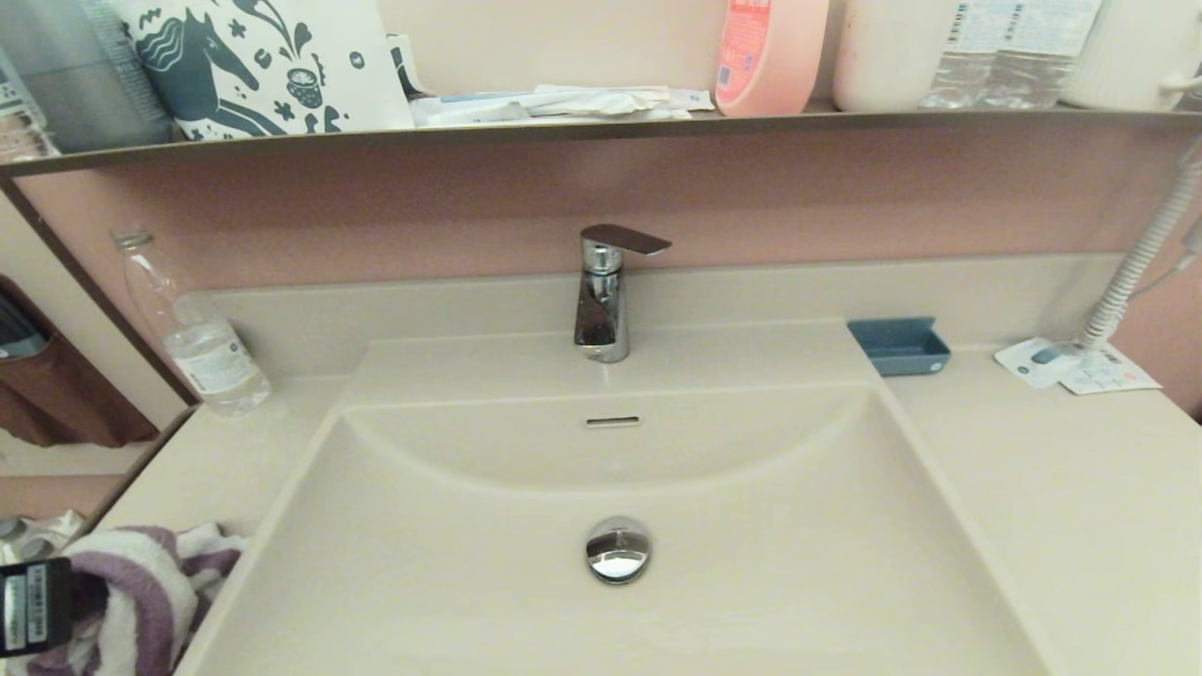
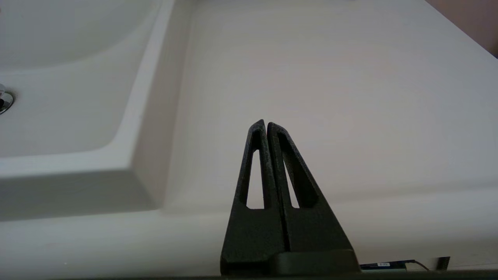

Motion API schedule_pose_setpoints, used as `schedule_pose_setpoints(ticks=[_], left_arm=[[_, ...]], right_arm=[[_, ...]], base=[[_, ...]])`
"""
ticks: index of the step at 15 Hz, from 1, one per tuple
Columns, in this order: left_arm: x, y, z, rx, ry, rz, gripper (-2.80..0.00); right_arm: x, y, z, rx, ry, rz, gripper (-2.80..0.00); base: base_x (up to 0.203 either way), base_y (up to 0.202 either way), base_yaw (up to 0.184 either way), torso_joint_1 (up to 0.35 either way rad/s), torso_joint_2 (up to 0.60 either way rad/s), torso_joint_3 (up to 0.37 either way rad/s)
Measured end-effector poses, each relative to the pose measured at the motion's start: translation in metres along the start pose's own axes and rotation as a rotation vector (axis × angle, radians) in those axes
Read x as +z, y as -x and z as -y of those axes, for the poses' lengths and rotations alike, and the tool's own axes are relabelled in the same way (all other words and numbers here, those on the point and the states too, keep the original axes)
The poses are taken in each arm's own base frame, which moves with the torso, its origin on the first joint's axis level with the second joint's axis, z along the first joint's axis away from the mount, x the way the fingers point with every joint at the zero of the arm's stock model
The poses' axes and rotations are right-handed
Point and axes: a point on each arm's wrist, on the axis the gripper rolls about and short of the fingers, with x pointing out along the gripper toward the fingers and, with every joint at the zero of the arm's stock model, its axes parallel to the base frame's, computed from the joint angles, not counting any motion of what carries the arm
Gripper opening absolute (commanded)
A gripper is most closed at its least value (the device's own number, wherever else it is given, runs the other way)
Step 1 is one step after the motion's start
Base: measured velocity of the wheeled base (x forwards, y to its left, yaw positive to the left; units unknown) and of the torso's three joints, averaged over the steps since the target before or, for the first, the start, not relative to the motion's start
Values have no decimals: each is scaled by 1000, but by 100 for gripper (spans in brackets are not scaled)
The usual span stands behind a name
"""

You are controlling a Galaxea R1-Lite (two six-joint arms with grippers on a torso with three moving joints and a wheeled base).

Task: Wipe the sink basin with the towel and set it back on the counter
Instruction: Wipe the sink

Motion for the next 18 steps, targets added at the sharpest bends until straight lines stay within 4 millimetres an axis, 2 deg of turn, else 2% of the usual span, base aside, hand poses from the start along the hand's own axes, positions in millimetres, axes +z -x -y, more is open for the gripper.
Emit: schedule_pose_setpoints(ticks=[3, 7, 13, 18], left_arm=[[15, 7, 0, 8, -115, -120, 0], [26, 9, -3, 9, -269, -270, 0], [52, -7, -13, 17, -321, -351, 0], [76, -6, -14, -65, -350, -435, 0]], right_arm=[[0, 0, 0, 0, 0, 0, -280], [0, 0, 0, 0, 0, 0, -280], [0, 0, 0, 0, 0, 0, -280], [0, 0, 0, 0, 0, 0, -280]], base=[[0, 0, 0, 0, 0, 0], [0, 0, 0, 0, 0, 0], [0, 0, 0, 0, 0, 0], [0, 0, 0, 0, 0, 0]])
